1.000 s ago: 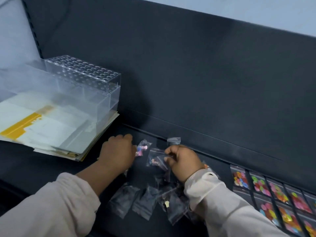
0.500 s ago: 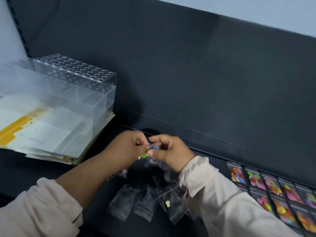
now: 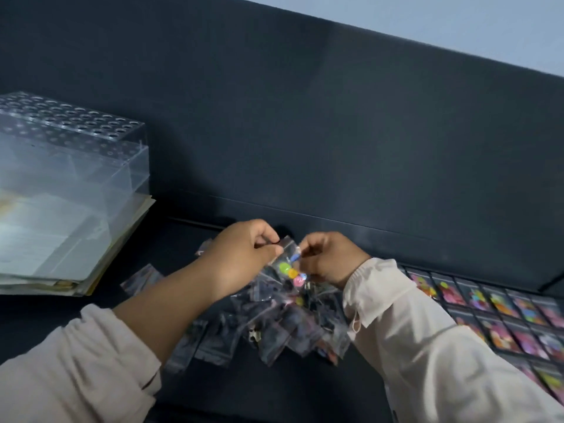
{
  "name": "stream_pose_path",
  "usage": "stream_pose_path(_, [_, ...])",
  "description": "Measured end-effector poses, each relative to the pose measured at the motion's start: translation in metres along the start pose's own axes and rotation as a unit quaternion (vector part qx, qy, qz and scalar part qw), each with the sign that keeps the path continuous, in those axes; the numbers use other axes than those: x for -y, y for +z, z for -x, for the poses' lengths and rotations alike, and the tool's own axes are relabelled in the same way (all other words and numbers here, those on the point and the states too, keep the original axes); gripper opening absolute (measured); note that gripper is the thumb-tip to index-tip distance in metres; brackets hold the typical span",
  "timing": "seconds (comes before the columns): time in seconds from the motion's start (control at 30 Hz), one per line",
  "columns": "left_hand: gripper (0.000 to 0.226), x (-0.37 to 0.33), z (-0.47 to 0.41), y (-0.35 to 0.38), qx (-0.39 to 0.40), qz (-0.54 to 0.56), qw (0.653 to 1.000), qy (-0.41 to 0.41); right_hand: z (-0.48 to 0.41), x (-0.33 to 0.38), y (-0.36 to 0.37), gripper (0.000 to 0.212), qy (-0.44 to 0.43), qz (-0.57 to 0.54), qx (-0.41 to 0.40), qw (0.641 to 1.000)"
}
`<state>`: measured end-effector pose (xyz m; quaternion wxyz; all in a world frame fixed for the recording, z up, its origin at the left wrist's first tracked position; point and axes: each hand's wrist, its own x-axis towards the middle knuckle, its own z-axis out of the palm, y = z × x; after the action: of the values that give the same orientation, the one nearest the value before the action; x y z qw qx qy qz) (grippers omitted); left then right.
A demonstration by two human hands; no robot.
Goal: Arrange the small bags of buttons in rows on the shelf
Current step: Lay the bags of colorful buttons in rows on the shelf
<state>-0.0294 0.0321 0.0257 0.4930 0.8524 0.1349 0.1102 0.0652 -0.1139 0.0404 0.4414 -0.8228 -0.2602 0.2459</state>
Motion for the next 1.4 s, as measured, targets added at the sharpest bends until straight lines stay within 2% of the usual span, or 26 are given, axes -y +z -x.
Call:
stream_pose_path(0.07, [0.005,-0.002,0.002,0.015,-0.003,-0.063,0.998,0.017,0.006,-0.013,-0.013,0.03,0.029,-0.038,-0.065,0.997])
stream_pose_path(0.13, [0.015,0.002,0.008,0.033,0.047,-0.154,0.985,0.056,0.014,-0.025,-0.023,0.03,0.05,-0.067,-0.112,0.99])
stream_pose_path(0.2, [0.031,0.012,0.013,0.051,0.137,-0.262,0.949,0.107,0.021,-0.037,-0.03,0.029,0.062,-0.084,-0.144,0.984])
stream_pose_path(0.27, [0.043,0.022,0.017,0.062,0.192,-0.357,0.907,0.116,0.027,-0.048,-0.034,0.028,0.072,-0.082,-0.164,0.98])
stream_pose_path(0.33, [0.05,0.029,0.019,0.061,0.189,-0.393,0.894,0.105,0.031,-0.056,-0.037,0.026,0.08,-0.074,-0.172,0.979])
stream_pose_path(0.53, [0.082,0.032,0.02,0.041,0.153,-0.432,0.888,0.025,0.036,-0.064,-0.028,0.026,0.107,-0.094,-0.146,0.979])
stream_pose_path(0.6, [0.08,0.031,0.021,0.04,0.127,-0.438,0.89,0.012,0.036,-0.064,-0.025,0.025,0.114,-0.095,-0.138,0.979])
stream_pose_path(0.63, [0.072,0.031,0.021,0.041,0.099,-0.438,0.893,0.027,0.036,-0.065,-0.024,0.025,0.115,-0.1,-0.138,0.979])
stream_pose_path(0.7, [0.043,0.03,0.02,0.046,0.042,-0.415,0.904,0.094,0.035,-0.064,-0.023,0.025,0.114,-0.103,-0.137,0.979])
stream_pose_path(0.77, [0.023,0.027,0.017,0.053,0.044,-0.379,0.914,0.136,0.034,-0.063,-0.025,0.025,0.109,-0.105,-0.138,0.979])
stream_pose_path(0.83, [0.023,0.026,0.013,0.06,0.08,-0.379,0.914,0.125,0.034,-0.062,-0.026,0.025,0.103,-0.111,-0.142,0.978])
stream_pose_path(1.03, [0.04,0.03,-0.003,0.064,0.109,-0.403,0.906,0.073,0.04,-0.066,-0.029,0.025,0.1,-0.115,-0.154,0.976])
stream_pose_path(1.1, [0.037,0.031,-0.005,0.064,0.098,-0.397,0.909,0.079,0.042,-0.068,-0.031,0.024,0.106,-0.108,-0.156,0.976])
stream_pose_path(1.2, [0.021,0.034,-0.004,0.066,0.057,-0.39,0.914,0.099,0.047,-0.067,-0.033,0.023,0.118,-0.13,-0.15,0.973])
stream_pose_path(1.27, [0.02,0.036,-0.003,0.067,0.034,-0.394,0.912,0.109,0.05,-0.066,-0.035,0.025,0.127,-0.159,-0.146,0.968])
stream_pose_path(1.33, [0.02,0.036,-0.003,0.066,-0.005,-0.338,0.935,0.103,0.052,-0.064,-0.037,0.027,0.131,-0.183,-0.144,0.964])
stream_pose_path(1.4, [0.021,0.022,-0.001,0.063,-0.023,-0.182,0.983,0.027,0.054,-0.062,-0.038,0.028,0.133,-0.218,-0.137,0.957])
